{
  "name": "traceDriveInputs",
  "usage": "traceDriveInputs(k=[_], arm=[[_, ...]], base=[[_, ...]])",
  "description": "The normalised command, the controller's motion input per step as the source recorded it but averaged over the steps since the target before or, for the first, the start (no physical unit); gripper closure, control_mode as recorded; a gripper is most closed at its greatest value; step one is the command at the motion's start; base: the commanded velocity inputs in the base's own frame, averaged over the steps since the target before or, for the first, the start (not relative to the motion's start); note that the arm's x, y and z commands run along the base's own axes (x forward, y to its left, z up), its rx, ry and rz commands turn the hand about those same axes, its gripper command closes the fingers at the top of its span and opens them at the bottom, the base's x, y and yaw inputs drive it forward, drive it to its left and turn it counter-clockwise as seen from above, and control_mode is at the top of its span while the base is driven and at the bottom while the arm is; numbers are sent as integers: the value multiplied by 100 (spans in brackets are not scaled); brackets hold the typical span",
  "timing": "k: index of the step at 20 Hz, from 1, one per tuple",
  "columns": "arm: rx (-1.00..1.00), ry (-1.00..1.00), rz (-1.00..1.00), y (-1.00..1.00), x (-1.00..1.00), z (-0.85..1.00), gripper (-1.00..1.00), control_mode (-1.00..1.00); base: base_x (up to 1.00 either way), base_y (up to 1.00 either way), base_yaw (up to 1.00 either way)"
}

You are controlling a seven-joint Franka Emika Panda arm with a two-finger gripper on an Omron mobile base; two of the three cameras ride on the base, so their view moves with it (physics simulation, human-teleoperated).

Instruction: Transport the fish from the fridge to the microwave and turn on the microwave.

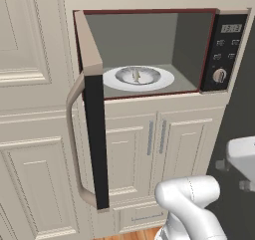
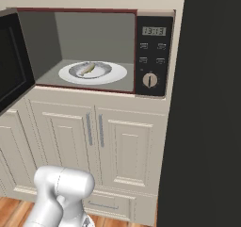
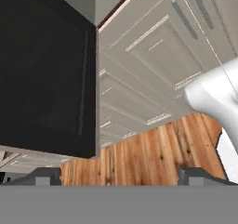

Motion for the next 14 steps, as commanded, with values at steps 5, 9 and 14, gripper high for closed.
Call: traceDriveInputs(k=[5,9,14], arm=[[4,24,0,24,-22,0,-100,-100],[0,25,0,22,-27,0,-100,-100],[0,18,0,19,-29,0,-100,-100]], base=[[0,0,0],[0,0,0],[0,0,0]])
